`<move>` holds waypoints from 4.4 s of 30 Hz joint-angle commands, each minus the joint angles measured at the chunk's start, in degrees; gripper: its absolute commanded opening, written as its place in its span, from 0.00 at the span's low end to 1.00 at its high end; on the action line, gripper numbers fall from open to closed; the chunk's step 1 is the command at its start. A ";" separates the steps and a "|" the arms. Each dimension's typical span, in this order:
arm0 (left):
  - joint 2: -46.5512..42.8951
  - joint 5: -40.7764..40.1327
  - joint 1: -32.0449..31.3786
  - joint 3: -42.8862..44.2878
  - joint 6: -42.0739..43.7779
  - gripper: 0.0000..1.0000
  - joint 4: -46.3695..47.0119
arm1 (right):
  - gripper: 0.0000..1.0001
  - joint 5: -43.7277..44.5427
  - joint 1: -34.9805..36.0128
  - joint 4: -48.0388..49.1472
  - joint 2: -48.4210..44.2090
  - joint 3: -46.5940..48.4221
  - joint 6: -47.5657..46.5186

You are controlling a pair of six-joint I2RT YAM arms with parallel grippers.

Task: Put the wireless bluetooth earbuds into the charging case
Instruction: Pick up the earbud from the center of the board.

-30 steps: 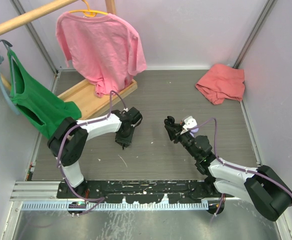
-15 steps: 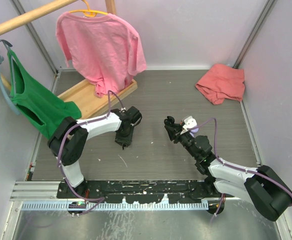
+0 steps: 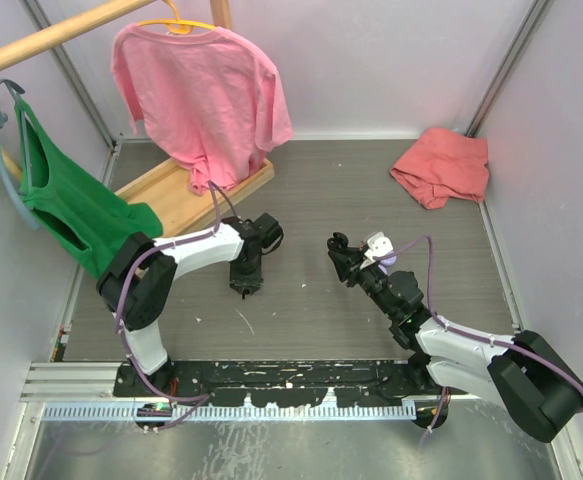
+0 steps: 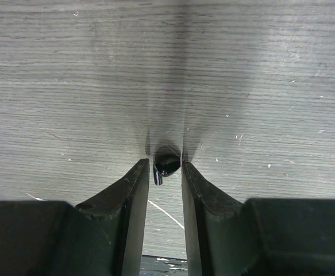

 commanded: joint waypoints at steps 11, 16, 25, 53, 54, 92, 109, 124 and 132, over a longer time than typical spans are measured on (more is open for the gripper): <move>1.44 0.52 0.44 -2.07 -4.06 0.32 3.77 | 0.01 -0.65 -0.08 3.06 0.19 1.89 0.33; 1.90 0.11 1.12 -2.92 -4.47 0.31 5.35 | 0.01 -0.74 -0.14 3.05 0.33 1.85 0.36; 1.51 0.16 2.27 -4.41 -4.89 0.31 7.40 | 0.01 -1.32 -0.09 2.99 0.94 2.20 0.45; -0.41 3.69 4.27 -6.89 -5.82 0.32 8.51 | 0.01 -1.98 -0.09 2.57 1.42 2.62 0.33; -0.35 3.65 4.10 -6.85 -5.67 0.32 8.18 | 0.01 -2.04 -0.08 2.54 1.40 2.66 0.39; -2.00 2.78 2.27 -3.46 -3.13 0.12 4.73 | 0.01 -2.78 -0.08 2.60 1.51 2.71 0.46; -13.51 -2.71 0.89 -7.41 0.41 0.07 13.86 | 0.03 -12.51 -0.04 5.44 5.90 4.19 0.55; -38.73 -0.81 -2.00 -16.34 9.20 0.07 34.28 | 0.03 -19.82 0.97 10.33 8.03 5.22 1.92; -46.88 6.07 -2.51 -21.31 14.80 0.07 47.33 | 0.03 -21.57 2.22 10.93 8.38 7.59 3.32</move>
